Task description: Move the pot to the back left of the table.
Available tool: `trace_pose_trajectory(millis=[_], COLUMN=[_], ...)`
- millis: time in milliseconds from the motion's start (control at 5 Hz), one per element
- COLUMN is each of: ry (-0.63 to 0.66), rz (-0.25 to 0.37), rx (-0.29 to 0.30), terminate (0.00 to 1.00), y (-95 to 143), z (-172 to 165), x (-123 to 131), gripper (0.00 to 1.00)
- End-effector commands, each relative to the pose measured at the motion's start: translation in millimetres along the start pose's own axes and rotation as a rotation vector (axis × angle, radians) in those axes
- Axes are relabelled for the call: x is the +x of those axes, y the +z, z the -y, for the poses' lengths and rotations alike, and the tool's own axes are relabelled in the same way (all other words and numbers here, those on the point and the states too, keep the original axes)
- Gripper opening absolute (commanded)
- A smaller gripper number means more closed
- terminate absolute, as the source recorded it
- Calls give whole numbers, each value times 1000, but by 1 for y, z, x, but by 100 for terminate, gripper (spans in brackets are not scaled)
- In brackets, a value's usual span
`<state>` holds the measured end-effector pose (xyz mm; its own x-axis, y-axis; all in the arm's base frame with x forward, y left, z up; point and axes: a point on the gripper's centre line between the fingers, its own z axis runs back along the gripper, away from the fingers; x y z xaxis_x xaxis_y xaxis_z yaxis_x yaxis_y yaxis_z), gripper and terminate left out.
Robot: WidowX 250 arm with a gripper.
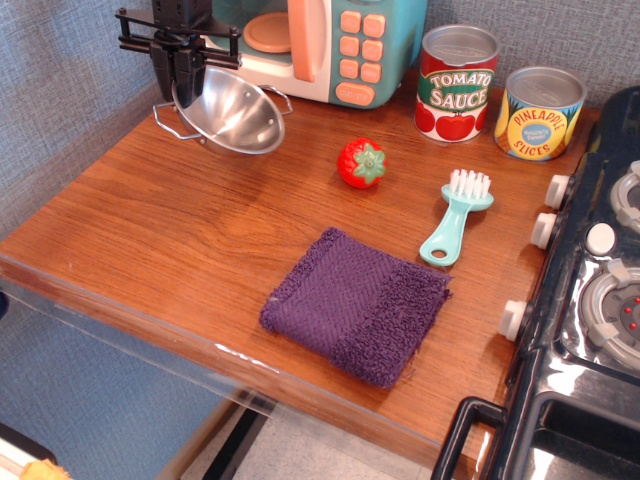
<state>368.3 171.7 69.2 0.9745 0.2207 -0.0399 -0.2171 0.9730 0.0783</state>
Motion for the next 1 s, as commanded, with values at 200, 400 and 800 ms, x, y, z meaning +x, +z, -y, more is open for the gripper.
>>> trace_pose_trajectory(millis=[200, 400, 800], ry=[96, 103, 57], rz=[18, 18, 95], rx=[63, 71, 1], terminate=[0, 0, 0], y=[-10, -10, 7], z=[-44, -46, -42], x=[27, 29, 23], gripper=[0, 100, 100])
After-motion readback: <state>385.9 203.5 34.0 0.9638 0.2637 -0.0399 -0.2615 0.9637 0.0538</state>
